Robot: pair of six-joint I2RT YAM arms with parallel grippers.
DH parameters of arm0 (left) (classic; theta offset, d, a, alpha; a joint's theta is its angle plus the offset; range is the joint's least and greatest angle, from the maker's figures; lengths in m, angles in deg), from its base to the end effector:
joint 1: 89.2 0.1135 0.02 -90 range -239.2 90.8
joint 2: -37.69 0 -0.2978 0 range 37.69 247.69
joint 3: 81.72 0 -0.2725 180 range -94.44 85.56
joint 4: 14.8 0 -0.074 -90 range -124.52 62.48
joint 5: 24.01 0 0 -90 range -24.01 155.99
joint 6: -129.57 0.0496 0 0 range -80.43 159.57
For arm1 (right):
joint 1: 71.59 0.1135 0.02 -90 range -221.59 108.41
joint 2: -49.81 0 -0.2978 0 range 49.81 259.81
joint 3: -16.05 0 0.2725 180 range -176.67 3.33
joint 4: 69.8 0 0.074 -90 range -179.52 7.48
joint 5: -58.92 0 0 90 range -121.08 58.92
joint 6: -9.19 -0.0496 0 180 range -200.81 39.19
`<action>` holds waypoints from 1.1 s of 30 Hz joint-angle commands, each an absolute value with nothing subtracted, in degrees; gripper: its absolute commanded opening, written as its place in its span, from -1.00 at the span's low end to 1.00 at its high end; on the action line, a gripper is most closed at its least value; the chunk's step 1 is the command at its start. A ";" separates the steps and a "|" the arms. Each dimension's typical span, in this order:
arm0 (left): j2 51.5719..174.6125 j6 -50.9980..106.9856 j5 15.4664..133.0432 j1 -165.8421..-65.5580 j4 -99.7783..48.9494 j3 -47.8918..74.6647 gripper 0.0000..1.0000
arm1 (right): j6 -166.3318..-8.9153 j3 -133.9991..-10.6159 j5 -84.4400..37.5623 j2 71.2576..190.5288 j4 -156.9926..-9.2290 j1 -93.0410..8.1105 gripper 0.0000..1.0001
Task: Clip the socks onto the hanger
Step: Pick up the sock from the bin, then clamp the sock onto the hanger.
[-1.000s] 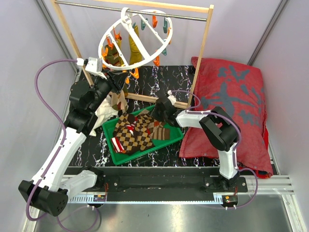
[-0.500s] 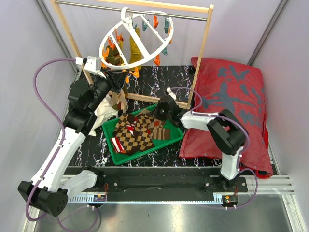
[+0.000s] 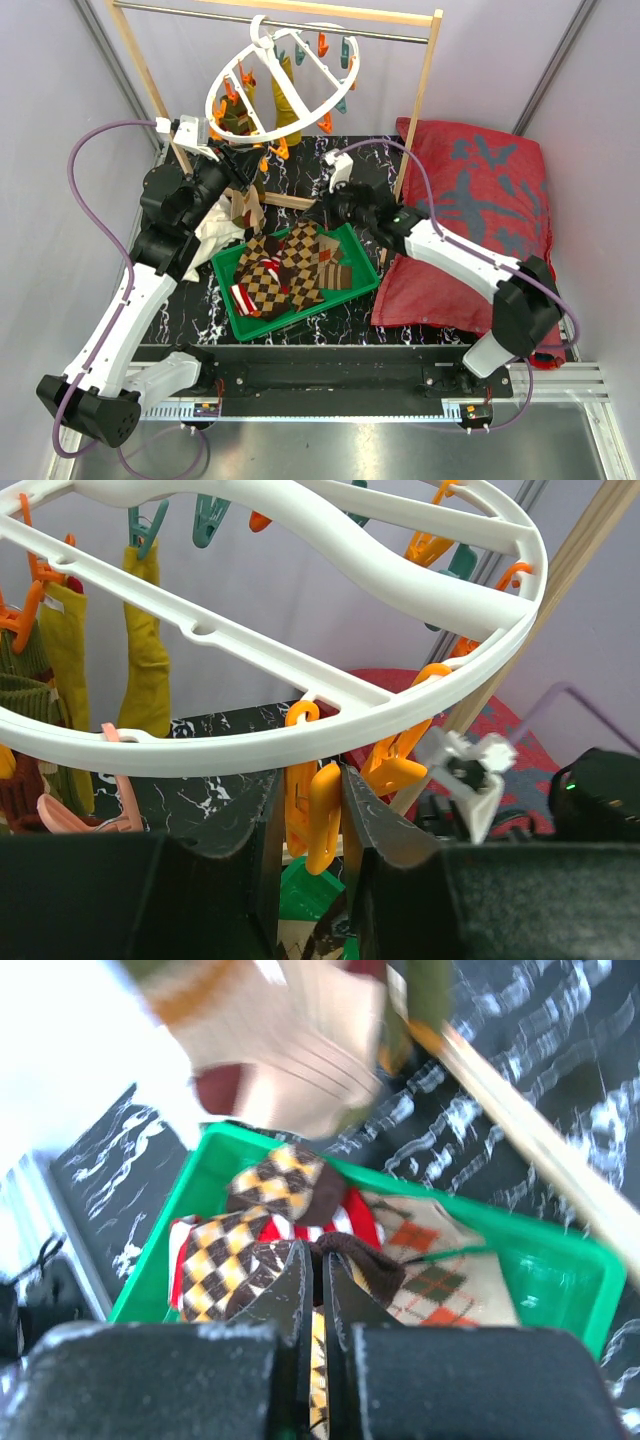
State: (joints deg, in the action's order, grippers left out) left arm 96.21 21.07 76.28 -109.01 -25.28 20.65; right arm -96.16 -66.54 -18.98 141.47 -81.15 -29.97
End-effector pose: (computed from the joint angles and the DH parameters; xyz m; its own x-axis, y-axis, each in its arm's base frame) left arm 0.2260 -0.0908 0.4751 -0.0247 -0.3230 -0.9461 0.5186 0.8050 -0.2883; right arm 0.3015 0.2818 0.3255 -0.4623 -0.0645 -0.8844 -0.6988 0.6404 0.3186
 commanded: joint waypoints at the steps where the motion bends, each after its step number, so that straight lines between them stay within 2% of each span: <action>1: 95.78 20.77 76.80 -109.24 -23.30 17.97 -1.00 | -79.43 -72.60 -8.59 135.43 -87.34 -30.11 -1.00; 7: 95.78 19.27 76.54 -109.77 -22.77 17.62 -1.00 | -73.62 -77.70 -3.58 133.66 -87.88 -30.11 -1.00; 13: 95.87 17.69 78.47 -109.77 -21.54 17.53 -1.00 | -66.32 -82.09 8.54 132.87 -88.14 -30.11 -1.00; 22: 96.05 15.76 82.08 -109.77 -20.84 16.39 -1.00 | -63.40 -88.94 19.63 136.64 -92.00 -30.11 -1.00; 25: 95.43 14.79 81.90 -109.77 -20.75 16.39 -1.00 | -65.86 -92.02 18.06 139.63 -91.92 -29.93 -1.00; 33: 95.25 12.68 79.62 -110.73 -20.40 16.74 -1.00 | -62.54 -91.87 -0.56 142.19 -87.89 -26.60 -1.00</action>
